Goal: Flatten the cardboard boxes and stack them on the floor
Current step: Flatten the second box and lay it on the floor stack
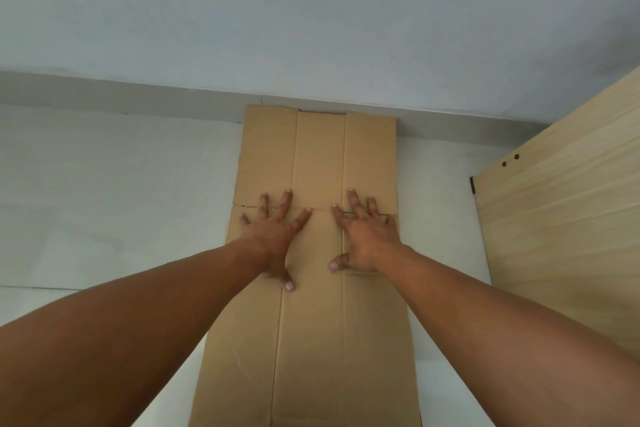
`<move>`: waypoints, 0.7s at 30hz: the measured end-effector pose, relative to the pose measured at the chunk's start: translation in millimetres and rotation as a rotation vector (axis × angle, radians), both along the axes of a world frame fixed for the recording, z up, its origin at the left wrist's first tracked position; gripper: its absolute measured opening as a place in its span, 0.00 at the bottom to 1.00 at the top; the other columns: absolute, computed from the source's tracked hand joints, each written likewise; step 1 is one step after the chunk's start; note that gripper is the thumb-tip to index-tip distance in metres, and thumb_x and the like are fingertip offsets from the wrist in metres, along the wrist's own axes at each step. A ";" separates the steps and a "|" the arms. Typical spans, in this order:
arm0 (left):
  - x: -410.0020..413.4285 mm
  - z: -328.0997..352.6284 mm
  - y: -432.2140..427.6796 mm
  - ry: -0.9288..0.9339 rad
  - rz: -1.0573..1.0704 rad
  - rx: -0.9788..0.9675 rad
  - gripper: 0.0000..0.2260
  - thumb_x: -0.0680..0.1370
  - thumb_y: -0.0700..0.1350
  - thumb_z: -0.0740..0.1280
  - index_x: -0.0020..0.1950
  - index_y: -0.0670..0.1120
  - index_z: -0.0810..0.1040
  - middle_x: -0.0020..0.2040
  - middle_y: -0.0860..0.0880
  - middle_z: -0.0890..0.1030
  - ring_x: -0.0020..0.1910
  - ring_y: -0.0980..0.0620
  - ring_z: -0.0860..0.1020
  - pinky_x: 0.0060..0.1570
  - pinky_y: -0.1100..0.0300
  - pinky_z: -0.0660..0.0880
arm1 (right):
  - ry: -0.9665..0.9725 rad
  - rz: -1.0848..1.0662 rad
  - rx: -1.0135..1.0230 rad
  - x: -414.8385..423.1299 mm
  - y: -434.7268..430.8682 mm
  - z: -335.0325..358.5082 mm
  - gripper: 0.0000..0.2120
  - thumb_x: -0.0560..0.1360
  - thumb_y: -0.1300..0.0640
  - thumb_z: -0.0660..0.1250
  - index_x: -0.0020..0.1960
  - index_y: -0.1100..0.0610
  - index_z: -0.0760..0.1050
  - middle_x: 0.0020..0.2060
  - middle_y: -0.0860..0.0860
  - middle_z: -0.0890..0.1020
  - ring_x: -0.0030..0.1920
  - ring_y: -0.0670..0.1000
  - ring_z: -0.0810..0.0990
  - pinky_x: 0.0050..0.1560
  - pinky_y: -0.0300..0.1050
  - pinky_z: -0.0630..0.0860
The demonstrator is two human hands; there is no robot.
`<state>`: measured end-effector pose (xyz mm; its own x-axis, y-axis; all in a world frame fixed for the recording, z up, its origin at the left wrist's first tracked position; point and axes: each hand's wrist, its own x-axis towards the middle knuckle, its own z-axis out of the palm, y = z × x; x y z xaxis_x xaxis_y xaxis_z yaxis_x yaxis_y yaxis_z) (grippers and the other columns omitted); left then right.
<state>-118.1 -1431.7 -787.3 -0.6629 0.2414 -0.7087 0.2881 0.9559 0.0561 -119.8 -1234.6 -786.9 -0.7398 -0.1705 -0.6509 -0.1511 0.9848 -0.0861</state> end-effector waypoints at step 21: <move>67.9 12.8 -7.5 0.274 -0.104 0.059 0.36 0.79 0.56 0.66 0.81 0.54 0.50 0.82 0.44 0.41 0.80 0.39 0.39 0.76 0.35 0.48 | 0.149 0.252 -0.041 82.9 -0.7 31.0 0.47 0.71 0.34 0.68 0.80 0.50 0.50 0.80 0.56 0.41 0.79 0.61 0.44 0.77 0.62 0.52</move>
<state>-50.2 -1439.2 -774.5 -0.7968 0.3537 -0.4899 0.3966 0.9178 0.0175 -36.9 -1235.3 -755.9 -0.7578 -0.3850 -0.5267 -0.4045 0.9107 -0.0838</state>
